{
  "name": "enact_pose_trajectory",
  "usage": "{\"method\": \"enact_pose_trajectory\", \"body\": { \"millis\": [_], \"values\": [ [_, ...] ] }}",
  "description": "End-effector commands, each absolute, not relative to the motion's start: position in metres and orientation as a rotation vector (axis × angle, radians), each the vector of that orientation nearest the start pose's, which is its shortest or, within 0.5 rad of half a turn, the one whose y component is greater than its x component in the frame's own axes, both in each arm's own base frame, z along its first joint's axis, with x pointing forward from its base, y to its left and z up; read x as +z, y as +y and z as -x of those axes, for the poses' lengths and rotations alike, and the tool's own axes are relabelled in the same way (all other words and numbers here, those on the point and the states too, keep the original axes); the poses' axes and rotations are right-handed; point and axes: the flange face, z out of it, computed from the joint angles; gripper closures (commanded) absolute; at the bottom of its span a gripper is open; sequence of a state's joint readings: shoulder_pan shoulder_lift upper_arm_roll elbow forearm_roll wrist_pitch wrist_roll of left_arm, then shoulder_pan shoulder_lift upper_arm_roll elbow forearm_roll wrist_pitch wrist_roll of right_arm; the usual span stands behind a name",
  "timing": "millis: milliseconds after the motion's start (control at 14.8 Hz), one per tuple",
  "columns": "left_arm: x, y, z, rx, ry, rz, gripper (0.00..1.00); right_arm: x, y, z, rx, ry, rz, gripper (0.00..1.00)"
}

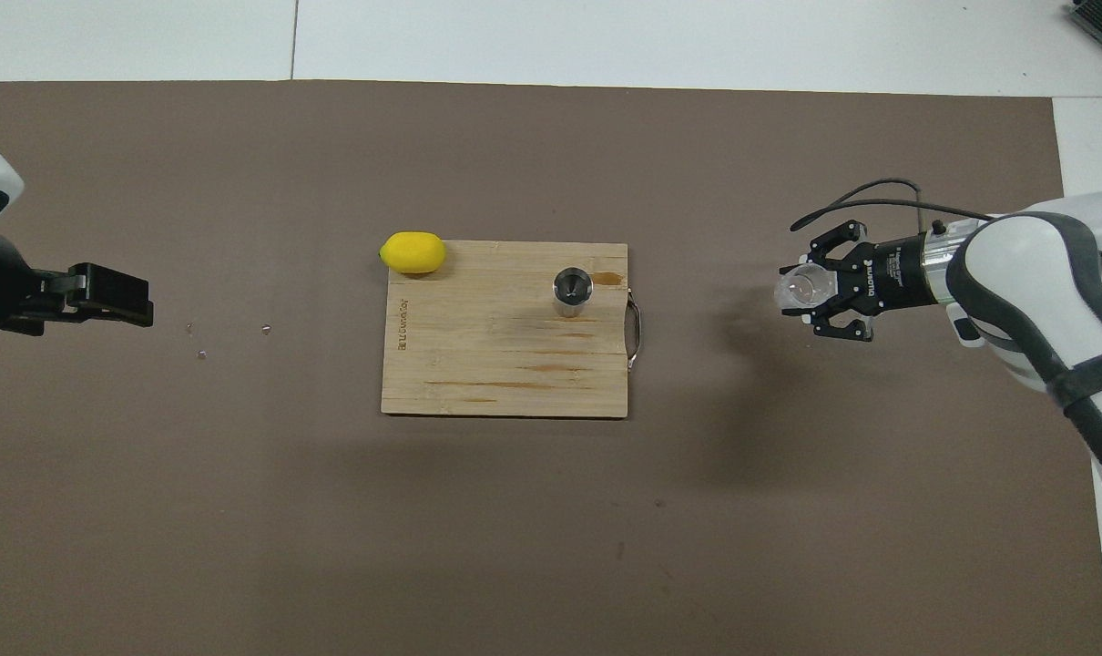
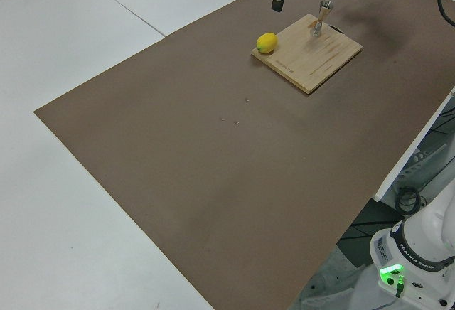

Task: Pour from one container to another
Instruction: 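Carry the clear cup back off the board with the right gripper, then lower the clear cup onto the table and open the right gripper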

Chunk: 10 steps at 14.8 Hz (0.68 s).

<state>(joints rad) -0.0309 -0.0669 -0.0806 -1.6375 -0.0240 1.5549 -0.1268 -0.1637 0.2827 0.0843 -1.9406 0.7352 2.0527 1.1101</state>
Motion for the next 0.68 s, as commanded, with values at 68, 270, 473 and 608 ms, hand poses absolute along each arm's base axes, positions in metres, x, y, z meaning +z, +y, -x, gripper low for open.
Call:
{"method": "enact_pose_trajectory", "body": {
  "millis": [68,270,473,608],
  "values": [
    [0.632,-0.061,-0.521,0.025,-0.029,3.167,0.00,0.300,-0.034,-0.580,0.632,1.782,1.824,1.00],
    [0.632,-0.060,-0.521,0.025,-0.032,3.167,0.00,0.274,-0.058,-0.572,0.630,1.759,1.837,1.00],
    [0.632,-0.061,-0.521,0.025,-0.029,3.167,0.00,0.265,-0.061,-0.569,0.637,1.761,1.840,0.96],
    [0.632,-0.060,-0.521,0.025,-0.032,3.167,0.00,0.265,-0.060,-0.569,0.634,1.771,1.835,0.80]
  ]
}}
